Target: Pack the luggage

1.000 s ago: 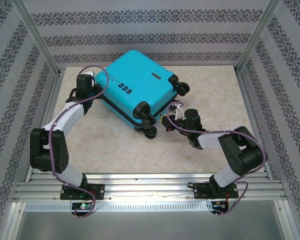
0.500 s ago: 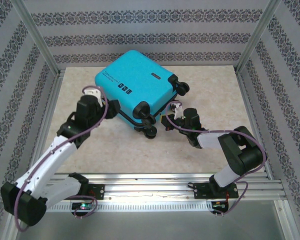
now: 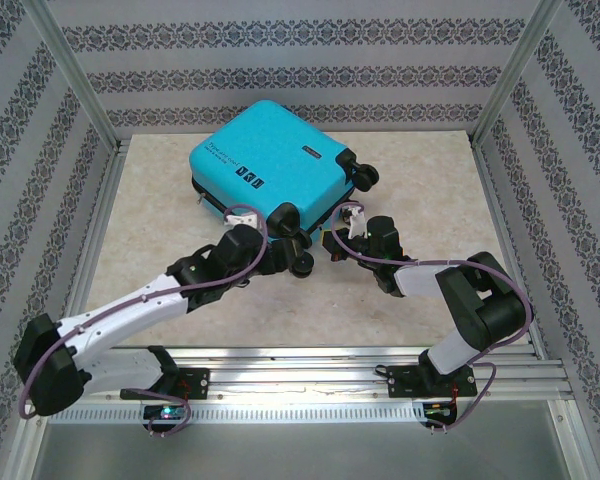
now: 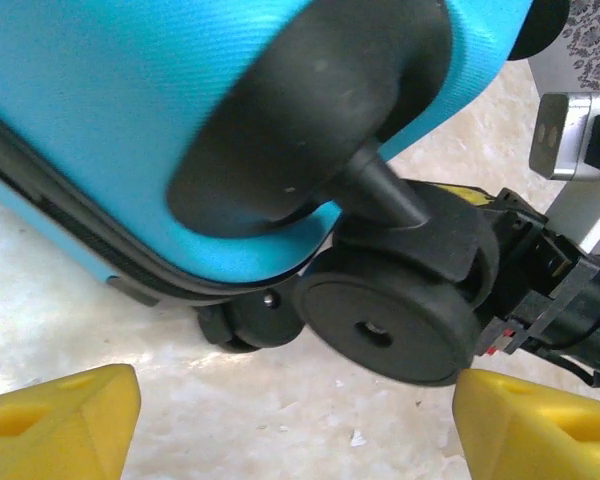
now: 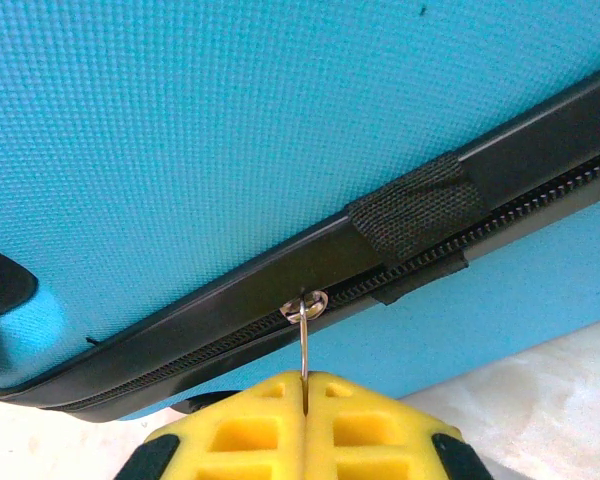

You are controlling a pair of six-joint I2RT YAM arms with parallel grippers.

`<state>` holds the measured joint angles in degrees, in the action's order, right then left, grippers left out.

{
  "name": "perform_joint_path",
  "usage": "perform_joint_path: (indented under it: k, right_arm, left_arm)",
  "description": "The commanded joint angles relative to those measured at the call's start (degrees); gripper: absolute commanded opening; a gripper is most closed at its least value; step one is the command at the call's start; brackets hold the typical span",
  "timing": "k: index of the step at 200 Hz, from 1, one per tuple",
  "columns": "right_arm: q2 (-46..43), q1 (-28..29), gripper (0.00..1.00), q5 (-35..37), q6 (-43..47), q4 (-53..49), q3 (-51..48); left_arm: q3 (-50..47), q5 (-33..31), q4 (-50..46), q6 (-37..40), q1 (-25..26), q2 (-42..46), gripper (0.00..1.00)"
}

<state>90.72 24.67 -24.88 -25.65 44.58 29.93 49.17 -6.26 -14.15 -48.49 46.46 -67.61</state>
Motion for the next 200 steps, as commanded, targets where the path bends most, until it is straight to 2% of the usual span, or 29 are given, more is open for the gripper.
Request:
perform_joint_path:
  k: [1,51,126,163,200]
  right_arm:
    - [0.2,1.1,0.0,0.5,0.6,3.0,-0.2]
    - [0.3,1.2,0.0,0.5,0.7,3.2,-0.6]
    - [-0.1,1.1,0.0,0.7,0.8,3.1,-1.2]
    - [-0.7,1.0,0.0,0.7,0.7,3.1,-2.0]
    - [-0.9,1.1,0.0,0.1,0.7,3.3,-2.2]
  left_arm:
    - [3.6,-0.6,3.7,-2.5,0.8,-2.4,0.88]
    - [6.9,3.4,6.9,-3.8,0.8,-8.7,0.99]
    - [14.3,6.6,11.1,-2.0,0.8,-17.4,0.99]
    - [15.4,5.8,11.5,-1.4,0.5,-19.0,0.94]
    - [14.1,5.6,13.1,-2.3,-0.1,-19.7,0.78]
